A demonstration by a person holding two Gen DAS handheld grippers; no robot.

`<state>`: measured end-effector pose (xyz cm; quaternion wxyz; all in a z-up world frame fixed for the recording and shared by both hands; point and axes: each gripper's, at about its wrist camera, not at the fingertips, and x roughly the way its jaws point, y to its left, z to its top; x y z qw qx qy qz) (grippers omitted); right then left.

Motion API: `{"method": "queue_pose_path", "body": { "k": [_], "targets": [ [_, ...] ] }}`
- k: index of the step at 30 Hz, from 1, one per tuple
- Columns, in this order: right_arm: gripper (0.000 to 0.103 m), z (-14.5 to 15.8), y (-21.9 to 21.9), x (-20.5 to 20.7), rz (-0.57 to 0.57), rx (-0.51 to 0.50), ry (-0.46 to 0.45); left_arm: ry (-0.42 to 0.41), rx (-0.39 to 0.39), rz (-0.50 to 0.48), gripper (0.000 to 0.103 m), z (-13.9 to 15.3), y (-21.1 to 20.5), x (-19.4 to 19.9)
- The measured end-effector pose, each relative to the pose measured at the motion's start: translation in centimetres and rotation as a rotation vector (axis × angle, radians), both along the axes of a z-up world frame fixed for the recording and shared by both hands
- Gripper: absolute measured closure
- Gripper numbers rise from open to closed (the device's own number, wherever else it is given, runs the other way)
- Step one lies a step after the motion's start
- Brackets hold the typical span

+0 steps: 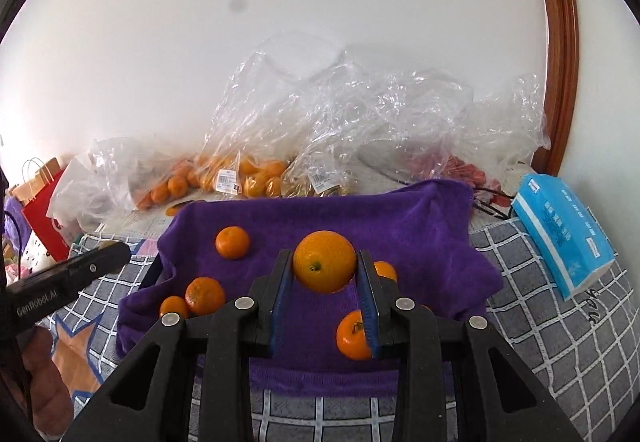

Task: Organize fruits
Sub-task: 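Lower the small orange onto the towel with the right gripper while the left gripper lowers the yellow fruit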

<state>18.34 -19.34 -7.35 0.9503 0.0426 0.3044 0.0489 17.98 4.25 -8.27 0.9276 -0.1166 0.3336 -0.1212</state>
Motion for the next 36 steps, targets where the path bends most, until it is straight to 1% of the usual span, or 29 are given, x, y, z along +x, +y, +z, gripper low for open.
{"method": "queue_pose_path", "body": {
  "k": [4,10,13,17,23,30,34,36],
  "targets": [
    [0.072,-1.3,-0.6,0.5,0.001,0.015,0.012,0.009,-0.044,-0.023,0.078,-0.8,0.0,0.3],
    [0.072,-1.7,-2.0,0.7,-0.032,0.028,-0.002,0.015,-0.069,-0.010,0.078,-1.6,0.3,0.6],
    [0.072,-1.9,-2.5,0.8,-0.040,0.040,-0.004,0.013,-0.060,-0.005,0.078,-1.8,0.2,0.6],
    [0.072,-2.4,-3.0,1.2,-0.029,0.081,0.026,0.020,-0.053,-0.005,0.078,-2.2,-0.1,0.8],
    [0.072,-3.6,-3.0,1.7,-0.023,0.095,0.072,0.020,-0.043,-0.005,0.078,-2.3,-0.3,0.9],
    [0.072,-4.3,-2.1,1.9,-0.008,0.059,0.092,0.029,-0.051,-0.001,0.078,-2.6,0.0,1.1],
    [0.072,-4.8,-1.3,1.9,-0.012,0.003,0.094,0.038,-0.057,0.001,0.078,-2.8,0.2,1.2],
    [0.072,-4.8,-1.2,1.9,-0.008,-0.005,0.093,0.042,-0.060,0.002,0.078,-2.9,0.3,1.3]
  ]
}}
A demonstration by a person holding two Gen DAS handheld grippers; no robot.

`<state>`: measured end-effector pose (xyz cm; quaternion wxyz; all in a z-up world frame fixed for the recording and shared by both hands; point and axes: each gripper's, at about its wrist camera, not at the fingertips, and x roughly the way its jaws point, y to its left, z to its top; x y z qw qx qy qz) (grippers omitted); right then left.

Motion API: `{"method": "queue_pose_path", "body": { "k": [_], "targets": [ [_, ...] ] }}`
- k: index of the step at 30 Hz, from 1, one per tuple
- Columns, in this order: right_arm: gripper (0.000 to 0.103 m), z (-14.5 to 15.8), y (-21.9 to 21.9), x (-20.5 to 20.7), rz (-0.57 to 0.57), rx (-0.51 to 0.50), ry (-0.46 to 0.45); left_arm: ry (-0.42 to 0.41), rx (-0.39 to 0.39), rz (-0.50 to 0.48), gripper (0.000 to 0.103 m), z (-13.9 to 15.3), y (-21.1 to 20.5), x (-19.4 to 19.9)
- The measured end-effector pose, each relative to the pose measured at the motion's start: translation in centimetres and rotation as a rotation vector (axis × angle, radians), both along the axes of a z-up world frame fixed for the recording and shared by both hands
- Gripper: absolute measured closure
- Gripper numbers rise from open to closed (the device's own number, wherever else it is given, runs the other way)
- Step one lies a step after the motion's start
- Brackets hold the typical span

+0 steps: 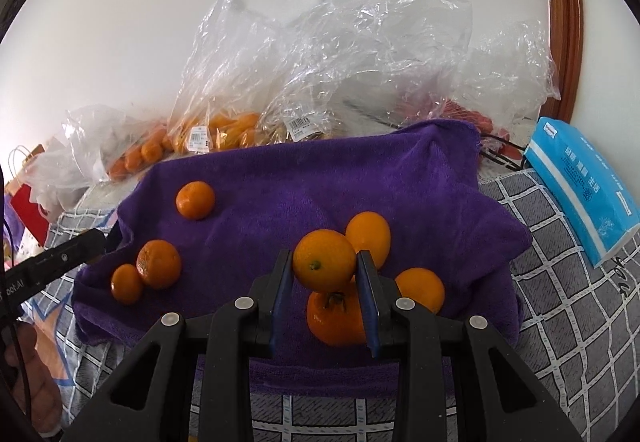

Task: Organize fruits
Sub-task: 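Lower the small orange onto the towel with the right gripper while the left gripper lowers the yellow fruit, then open both grippers to release the fruits onto the purple towel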

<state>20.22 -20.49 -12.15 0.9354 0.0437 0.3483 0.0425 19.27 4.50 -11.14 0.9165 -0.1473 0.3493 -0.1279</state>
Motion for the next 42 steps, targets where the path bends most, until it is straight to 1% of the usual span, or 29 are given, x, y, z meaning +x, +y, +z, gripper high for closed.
{"method": "queue_pose_path", "body": {
  "k": [10,21,22,26,37,42],
  "targets": [
    [0.071,0.0,0.2,-0.2,0.004,-0.019,-0.008,0.010,0.006,-0.013,0.078,-0.2,-0.2,0.2],
    [0.071,0.1,-0.1,-0.7,0.007,0.001,-0.014,0.024,0.012,-0.029,0.078,-0.8,-0.9,0.5],
    [0.071,0.1,-0.1,-0.7,0.007,0.004,-0.017,0.027,0.014,-0.031,0.078,-0.9,-0.9,0.5],
    [0.063,0.2,-0.1,-0.9,0.005,0.002,-0.031,0.031,0.027,-0.035,0.078,-1.2,-1.2,0.6],
    [0.062,0.5,-0.8,-1.0,-0.017,0.033,-0.048,0.037,0.037,-0.062,0.078,-1.4,-1.7,0.7],
    [0.058,0.5,-1.3,-0.9,-0.038,0.065,-0.046,0.036,0.041,-0.070,0.078,-1.4,-1.8,0.6]
  ]
}}
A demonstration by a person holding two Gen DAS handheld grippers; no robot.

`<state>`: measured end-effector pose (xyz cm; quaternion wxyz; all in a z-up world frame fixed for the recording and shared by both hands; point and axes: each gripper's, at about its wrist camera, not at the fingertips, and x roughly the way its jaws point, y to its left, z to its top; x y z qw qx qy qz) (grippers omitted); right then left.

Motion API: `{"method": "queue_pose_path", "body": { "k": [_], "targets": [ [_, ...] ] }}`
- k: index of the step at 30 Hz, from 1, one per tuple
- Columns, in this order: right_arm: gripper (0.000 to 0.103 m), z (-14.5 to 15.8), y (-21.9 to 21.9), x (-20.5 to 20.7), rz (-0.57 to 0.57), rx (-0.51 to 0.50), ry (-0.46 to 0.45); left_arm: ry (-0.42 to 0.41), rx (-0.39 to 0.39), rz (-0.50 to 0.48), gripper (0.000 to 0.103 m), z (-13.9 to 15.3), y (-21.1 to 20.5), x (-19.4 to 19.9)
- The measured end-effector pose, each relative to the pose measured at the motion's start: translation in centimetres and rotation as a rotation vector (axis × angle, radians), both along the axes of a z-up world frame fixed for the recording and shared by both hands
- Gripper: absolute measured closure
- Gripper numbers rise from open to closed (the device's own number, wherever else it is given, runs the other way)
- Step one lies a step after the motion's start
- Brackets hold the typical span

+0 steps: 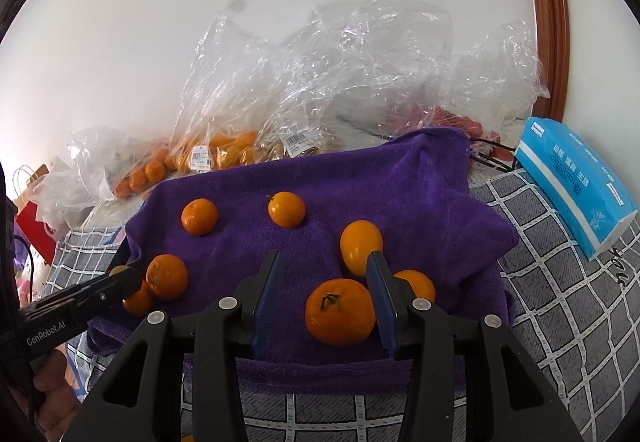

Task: Organize fruits
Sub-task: 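Open both grippers to release the fruits onto the purple towel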

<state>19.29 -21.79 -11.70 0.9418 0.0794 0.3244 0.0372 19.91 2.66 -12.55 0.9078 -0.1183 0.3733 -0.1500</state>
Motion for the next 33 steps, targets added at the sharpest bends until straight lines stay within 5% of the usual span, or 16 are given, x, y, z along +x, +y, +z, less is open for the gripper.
{"method": "queue_pose_path", "body": {
  "k": [23,33],
  "targets": [
    [0.043,-0.1,-0.6,0.1,-0.060,0.016,0.006,-0.037,-0.029,0.001,0.067,0.7,0.0,-0.8],
    [0.037,0.1,0.5,-0.2,-0.053,-0.065,0.004,-0.062,-0.042,0.017,0.067,1.4,0.2,-1.0]
  ]
}}
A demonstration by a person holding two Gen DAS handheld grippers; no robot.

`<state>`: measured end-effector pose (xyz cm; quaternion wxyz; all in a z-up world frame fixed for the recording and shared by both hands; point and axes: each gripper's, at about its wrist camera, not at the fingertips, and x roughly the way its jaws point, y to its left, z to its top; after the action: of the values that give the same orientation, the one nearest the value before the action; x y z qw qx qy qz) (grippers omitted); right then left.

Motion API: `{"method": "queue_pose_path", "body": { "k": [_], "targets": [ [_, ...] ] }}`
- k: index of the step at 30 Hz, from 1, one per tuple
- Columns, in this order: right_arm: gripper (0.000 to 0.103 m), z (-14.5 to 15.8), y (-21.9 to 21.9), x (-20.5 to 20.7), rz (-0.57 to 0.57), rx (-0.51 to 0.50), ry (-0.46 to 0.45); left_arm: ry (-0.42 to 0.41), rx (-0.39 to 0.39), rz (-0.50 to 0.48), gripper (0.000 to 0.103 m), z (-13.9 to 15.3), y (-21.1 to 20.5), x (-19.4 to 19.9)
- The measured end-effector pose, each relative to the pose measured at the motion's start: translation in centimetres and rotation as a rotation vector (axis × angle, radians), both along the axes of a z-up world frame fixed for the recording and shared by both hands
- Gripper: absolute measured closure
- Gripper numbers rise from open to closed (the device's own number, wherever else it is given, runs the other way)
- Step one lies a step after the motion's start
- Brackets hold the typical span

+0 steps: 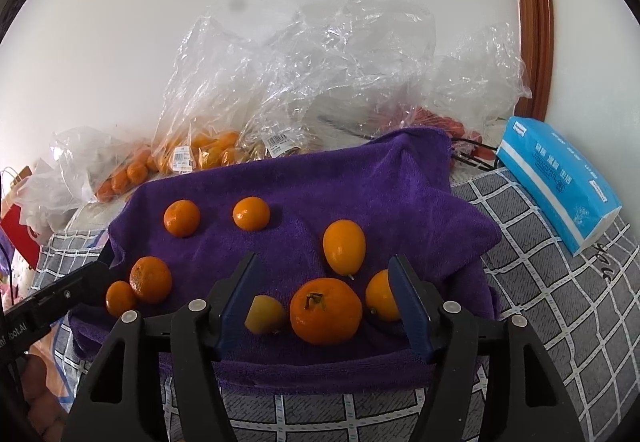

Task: Organize fruits
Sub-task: 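Open both grippers to release the fruits onto the purple towel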

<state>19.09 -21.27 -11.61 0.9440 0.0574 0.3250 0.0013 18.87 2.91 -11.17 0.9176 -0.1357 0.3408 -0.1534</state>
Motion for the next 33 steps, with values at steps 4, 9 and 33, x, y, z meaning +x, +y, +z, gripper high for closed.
{"method": "queue_pose_path", "body": {
  "k": [4,9,33],
  "targets": [
    [0.037,0.7,0.4,-0.4,-0.005,-0.029,0.001,0.006,-0.010,0.011,0.067,0.0,0.3,0.1],
    [0.037,1.9,0.5,-2.1,-0.023,-0.046,-0.042,0.001,-0.009,0.029,0.067,0.2,0.5,0.1],
    [0.030,0.3,3.5,-9.1,0.014,-0.016,0.055,0.085,0.200,0.111,0.067,2.8,5.1,-5.0]
  ]
}}
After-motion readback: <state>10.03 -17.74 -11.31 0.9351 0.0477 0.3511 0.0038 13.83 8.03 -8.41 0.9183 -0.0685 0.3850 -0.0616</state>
